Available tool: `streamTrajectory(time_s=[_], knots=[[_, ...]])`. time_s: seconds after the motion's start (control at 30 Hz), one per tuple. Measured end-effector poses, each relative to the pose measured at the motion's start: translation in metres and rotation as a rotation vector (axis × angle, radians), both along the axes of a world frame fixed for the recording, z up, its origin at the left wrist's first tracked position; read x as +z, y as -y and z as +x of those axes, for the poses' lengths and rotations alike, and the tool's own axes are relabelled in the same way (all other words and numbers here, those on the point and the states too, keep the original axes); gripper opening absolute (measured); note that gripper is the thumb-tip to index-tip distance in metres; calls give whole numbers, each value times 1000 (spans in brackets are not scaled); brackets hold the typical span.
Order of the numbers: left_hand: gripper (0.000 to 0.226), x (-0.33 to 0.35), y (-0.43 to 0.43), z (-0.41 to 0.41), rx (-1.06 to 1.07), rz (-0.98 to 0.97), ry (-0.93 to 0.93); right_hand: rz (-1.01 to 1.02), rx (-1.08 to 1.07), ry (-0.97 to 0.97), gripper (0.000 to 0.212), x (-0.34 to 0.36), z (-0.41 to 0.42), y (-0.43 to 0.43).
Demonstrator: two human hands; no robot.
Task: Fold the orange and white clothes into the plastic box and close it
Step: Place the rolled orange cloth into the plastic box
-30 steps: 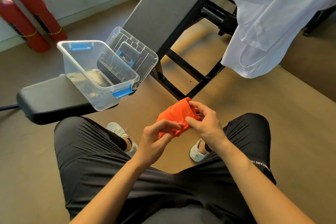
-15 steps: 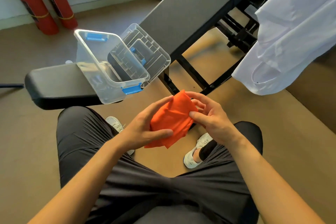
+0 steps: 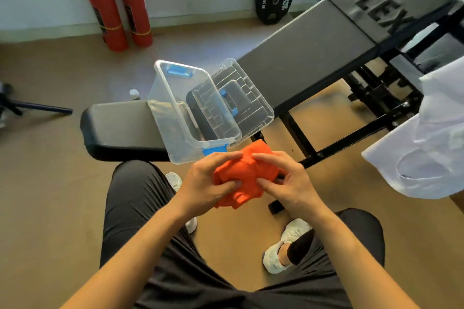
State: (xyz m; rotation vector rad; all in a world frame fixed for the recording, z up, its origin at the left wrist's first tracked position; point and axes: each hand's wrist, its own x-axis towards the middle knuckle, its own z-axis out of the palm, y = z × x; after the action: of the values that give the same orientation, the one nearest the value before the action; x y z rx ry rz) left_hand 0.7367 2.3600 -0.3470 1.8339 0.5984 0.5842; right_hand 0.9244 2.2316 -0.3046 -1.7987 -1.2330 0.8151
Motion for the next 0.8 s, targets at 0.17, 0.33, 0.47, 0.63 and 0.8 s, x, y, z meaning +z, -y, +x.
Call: streamTrajectory(time_s=[0.17,0.33,0.47,0.63,0.8], knots=[[56,16,-38,13,126,97,5,125,-33,61,43,16,22,-55],[48,12,-94,10,476,204,-58,197,-64,151,48,35,42,-114],[59,-10,-131,8,672,256,-297,203,-91,220,47,29,47,-168],[57,-24,-131,5,611,201,-314,166,-85,245,44,6,36,-222],[50,-26,-123,-4,688,200,-247,104,-125,258,45,-21,13,-265]])
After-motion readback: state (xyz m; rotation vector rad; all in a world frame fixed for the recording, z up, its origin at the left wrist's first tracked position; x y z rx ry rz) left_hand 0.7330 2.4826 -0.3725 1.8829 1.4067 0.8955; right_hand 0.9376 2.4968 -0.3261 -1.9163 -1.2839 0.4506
